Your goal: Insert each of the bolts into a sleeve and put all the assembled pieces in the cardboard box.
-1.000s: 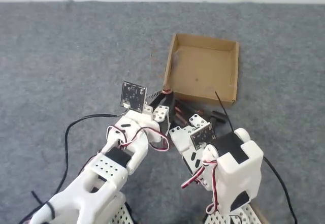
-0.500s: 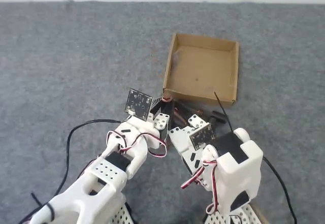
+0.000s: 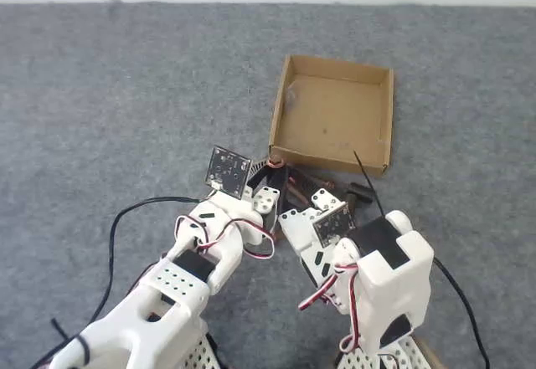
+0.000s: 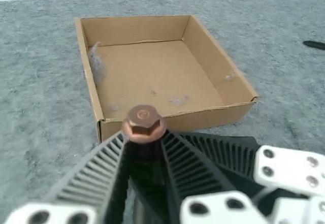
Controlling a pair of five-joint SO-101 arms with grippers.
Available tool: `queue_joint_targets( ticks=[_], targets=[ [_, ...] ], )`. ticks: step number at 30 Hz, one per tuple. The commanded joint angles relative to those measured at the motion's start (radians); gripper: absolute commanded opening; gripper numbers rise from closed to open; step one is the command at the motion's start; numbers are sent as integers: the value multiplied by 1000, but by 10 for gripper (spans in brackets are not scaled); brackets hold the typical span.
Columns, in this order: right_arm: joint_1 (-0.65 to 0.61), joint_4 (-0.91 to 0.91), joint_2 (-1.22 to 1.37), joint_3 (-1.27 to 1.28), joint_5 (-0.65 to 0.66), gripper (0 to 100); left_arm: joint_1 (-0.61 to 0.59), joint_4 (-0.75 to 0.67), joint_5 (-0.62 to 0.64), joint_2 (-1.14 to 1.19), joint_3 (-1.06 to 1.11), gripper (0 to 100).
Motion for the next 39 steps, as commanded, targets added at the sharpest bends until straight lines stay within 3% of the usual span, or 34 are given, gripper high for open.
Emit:
queue_joint_targets(
  ticks=[1, 4, 18, 24, 33, 39],
  targets=[
    [25, -24, -44, -11, 18, 6, -2, -5, -8, -28, 1, 172],
    [25, -24, -44, -11, 18, 6, -3, -5, -8, -28, 2, 220],
    [25, -24, -42, -12, 18, 6, 3, -9, -5, -29, -1, 224],
    [25, -24, -42, -14, 18, 6, 5, 8, 71, -192, 16, 222],
    [25, -24, -42, -14, 18, 6, 14, 221, 78, -629, 122, 222],
    [41, -24, -42, -15, 18, 6, 0, 443, 78, -927, 142, 221]
  ],
)
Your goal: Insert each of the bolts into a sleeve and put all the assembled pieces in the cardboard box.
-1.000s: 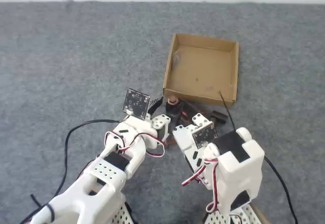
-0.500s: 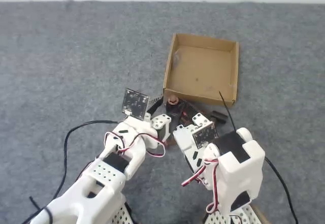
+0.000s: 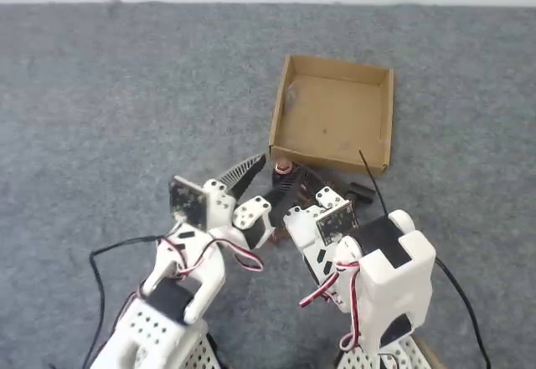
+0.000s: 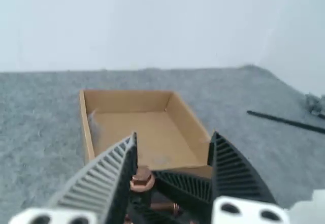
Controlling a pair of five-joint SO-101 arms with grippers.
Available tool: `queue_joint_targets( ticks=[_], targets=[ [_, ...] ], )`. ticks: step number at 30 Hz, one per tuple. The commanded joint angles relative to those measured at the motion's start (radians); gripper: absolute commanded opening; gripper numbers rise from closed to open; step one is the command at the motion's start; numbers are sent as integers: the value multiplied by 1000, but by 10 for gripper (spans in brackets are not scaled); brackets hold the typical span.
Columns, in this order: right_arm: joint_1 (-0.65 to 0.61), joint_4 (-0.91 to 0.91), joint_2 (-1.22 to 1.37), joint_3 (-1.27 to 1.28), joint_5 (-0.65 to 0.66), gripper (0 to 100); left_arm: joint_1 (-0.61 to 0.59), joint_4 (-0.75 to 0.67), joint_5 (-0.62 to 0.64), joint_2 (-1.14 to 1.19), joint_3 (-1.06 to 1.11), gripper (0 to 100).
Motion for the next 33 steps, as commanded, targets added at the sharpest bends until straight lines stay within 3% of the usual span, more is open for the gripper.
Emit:
queue_joint_targets(
  ticks=[1, 4, 10, 18, 25, 29, 33],
  targets=[
    [28, -24, -42, -18, 17, 6, -21, 178, 9, -233, -12, 221],
    [33, -24, -42, -20, 17, 6, -71, 272, 9, -322, -19, 221],
    [33, -31, -44, -15, 17, 6, -215, 313, 9, -276, -18, 212],
    [58, -33, -56, -12, 17, 6, -331, 532, 3, -276, -18, 8],
    [101, -24, -209, 92, 17, 6, -482, 687, 2, -276, -18, 13],
    [101, -22, -283, 141, 17, 6, -502, 786, -89, -276, -18, 13],
    [102, -21, -309, 153, 12, 6, -502, 793, -117, -276, -18, 13]
  ],
)
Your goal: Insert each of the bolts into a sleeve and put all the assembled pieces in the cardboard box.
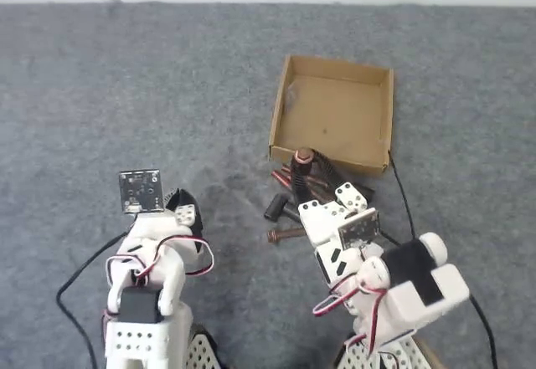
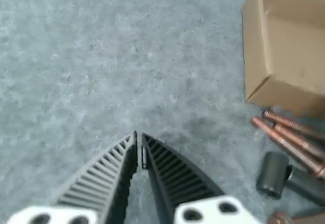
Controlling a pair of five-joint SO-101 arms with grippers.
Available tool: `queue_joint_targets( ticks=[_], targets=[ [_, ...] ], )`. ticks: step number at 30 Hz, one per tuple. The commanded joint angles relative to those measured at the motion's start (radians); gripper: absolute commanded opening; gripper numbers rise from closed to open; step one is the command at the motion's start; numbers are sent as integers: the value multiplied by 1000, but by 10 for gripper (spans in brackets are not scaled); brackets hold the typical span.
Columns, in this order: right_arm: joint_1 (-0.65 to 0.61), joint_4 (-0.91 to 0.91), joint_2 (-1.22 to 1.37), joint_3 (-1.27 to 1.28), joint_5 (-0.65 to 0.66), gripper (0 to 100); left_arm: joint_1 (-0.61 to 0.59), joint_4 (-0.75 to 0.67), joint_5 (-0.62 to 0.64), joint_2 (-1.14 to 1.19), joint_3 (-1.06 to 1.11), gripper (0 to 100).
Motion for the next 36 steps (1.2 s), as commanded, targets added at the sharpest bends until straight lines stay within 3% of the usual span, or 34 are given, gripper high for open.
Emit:
queue_joint_targets(
  ticks=[1, 6, 12, 20, 27, 30, 36],
  targets=[
    [15, -21, -65, 29, 11, 6, -8, 9, -29, 8, -18, 13],
    [16, -21, -68, 29, 23, 6, -8, 11, -31, 8, -16, 13],
    [50, -15, -70, 0, 161, 6, -8, 11, -31, 8, -16, 13],
    [278, 280, -71, -241, 190, 6, -8, 11, -31, 8, -16, 14],
    [305, 469, -153, -342, 189, 6, -8, 9, -31, 8, -16, 15],
    [312, 705, -289, -379, 189, 6, -8, 9, -31, 8, -16, 15],
    [346, 1577, -613, -643, 78, 6, -8, 8, -31, 8, -16, 15]
  ],
)
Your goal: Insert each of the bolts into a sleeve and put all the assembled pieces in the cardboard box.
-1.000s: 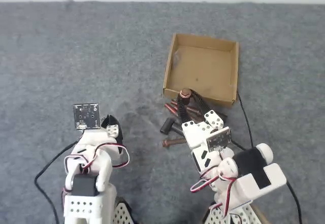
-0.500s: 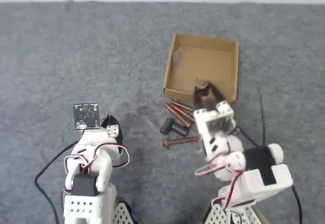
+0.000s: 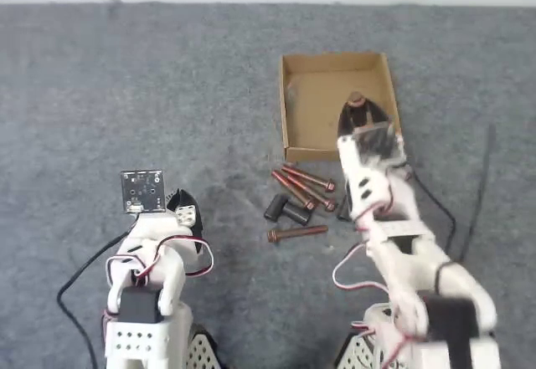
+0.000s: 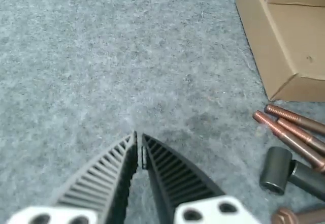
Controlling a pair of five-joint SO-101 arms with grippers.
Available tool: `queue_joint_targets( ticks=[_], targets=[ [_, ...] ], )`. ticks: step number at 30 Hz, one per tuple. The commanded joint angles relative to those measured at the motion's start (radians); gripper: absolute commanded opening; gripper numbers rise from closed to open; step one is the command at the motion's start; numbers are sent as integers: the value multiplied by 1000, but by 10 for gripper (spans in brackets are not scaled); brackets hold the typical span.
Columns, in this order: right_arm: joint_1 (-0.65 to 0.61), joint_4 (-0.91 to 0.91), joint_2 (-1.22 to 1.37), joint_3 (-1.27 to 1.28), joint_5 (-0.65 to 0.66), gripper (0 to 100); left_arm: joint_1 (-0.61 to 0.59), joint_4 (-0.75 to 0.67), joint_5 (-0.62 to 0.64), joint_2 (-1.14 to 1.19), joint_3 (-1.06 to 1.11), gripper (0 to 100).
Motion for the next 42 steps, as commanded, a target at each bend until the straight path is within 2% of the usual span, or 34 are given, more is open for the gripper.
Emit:
queue_joint_targets(
  ticks=[1, 4, 8, 16, 22, 28, 33, 37, 42],
  targets=[
    [19, 591, -228, -255, -80, 6, -6, 2, -11, 8, -16, 15],
    [4, 837, -254, -419, -78, 6, -6, 2, -11, 8, -16, 15],
    [-4, 1015, -183, -578, -37, 6, -6, 3, -11, 8, -16, 15],
    [35, 1425, 99, -948, -37, 6, -6, 5, -11, 8, -16, 15],
    [41, 1666, 343, -1260, -38, 9, -6, 5, -11, 8, -16, 15],
    [42, 1764, 590, -1544, -38, 10, -6, 5, -11, 8, -16, 15],
    [47, 1833, 777, -1748, -115, 10, -6, 5, -11, 8, -16, 15],
    [45, 1853, 906, -1863, -120, 13, -6, 5, -11, 8, -16, 15],
    [53, 1910, 990, -1955, -163, 127, -6, 5, -11, 8, -16, 15]
  ],
)
